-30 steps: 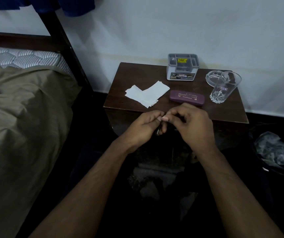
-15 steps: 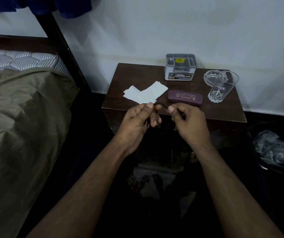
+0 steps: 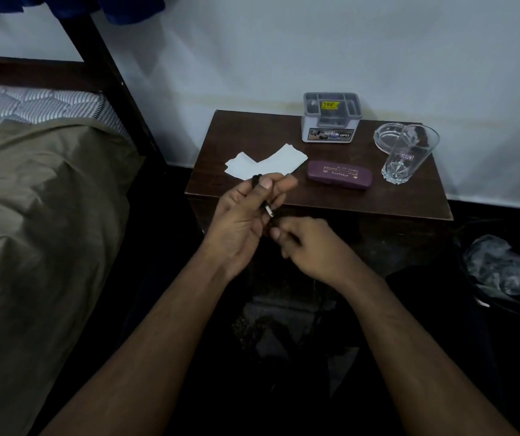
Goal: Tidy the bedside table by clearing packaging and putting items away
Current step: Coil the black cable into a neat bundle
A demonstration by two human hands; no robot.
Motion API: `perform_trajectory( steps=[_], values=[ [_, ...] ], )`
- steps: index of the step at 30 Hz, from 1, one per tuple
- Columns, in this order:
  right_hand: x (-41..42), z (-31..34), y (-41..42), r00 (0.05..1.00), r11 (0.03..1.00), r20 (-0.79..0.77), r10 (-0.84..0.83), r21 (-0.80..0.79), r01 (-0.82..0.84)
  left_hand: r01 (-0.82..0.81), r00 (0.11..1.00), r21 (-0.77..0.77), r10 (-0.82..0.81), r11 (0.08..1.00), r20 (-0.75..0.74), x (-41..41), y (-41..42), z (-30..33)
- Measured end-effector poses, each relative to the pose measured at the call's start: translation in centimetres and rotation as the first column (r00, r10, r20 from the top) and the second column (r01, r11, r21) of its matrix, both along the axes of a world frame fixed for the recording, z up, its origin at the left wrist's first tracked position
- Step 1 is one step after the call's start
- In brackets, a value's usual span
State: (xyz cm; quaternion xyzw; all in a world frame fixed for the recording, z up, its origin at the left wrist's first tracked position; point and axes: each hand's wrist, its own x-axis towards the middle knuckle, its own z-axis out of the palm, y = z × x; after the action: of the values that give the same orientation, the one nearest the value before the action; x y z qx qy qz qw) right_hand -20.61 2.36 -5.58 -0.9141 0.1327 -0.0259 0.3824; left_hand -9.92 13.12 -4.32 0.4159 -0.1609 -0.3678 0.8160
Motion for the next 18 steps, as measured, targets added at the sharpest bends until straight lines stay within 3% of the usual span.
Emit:
perform_trajectory(
  steps=[2, 4, 6, 8, 10, 12, 15, 18],
  values=[
    [0.0, 0.0, 0.9, 0.989, 0.990, -0.104, 0.108, -0.075, -0.116, -0.148, 0.977, 0.180, 0.116, 0.972, 0.181, 0.2, -0.2, -0.6],
    [0.0, 0.4, 1.1, 0.989, 0.986, -0.082, 0.122, -0.105, -0.131, -0.315, 0.886, 0.321, 0.156, 0.893, 0.436, 0.5, -0.1, -1.0],
    [-0.1, 1.1, 0.7, 0.997, 0.983, 0.004, 0.072, -0.171, -0.070, -0.451, 0.683, 0.396, 0.025, 0.800, 0.730, 1.0, 0.2, -1.4],
    [-0.3, 1.5, -0.2, 0.994, 0.962, 0.109, -0.011, -0.268, 0.040, -0.484, 0.531, 0.481, -0.191, 0.730, 0.825, 1.1, 0.4, -1.6],
    [-0.7, 1.6, -1.1, 0.968, 0.934, 0.219, -0.125, -0.303, 0.189, -0.416, 0.545, 0.559, -0.296, 0.717, 0.785, 0.7, 0.4, -1.6],
    [-0.9, 1.6, -1.9, 0.912, 0.930, 0.330, -0.244, -0.185, 0.316, -0.235, 0.651, 0.581, -0.318, 0.779, 0.690, 0.2, 0.2, -1.1],
    [-1.0, 1.5, -2.8, 0.822, 0.912, 0.406, -0.399, 0.081, 0.403, 0.167, 0.830, 0.463, -0.378, 0.870, 0.411, -0.8, 0.1, -0.4],
    [-0.8, 1.2, -2.9, 0.807, 0.901, 0.403, -0.431, 0.145, 0.409, 0.273, 0.890, 0.314, -0.362, 0.910, 0.278, -1.6, 0.0, -0.2]
  ],
)
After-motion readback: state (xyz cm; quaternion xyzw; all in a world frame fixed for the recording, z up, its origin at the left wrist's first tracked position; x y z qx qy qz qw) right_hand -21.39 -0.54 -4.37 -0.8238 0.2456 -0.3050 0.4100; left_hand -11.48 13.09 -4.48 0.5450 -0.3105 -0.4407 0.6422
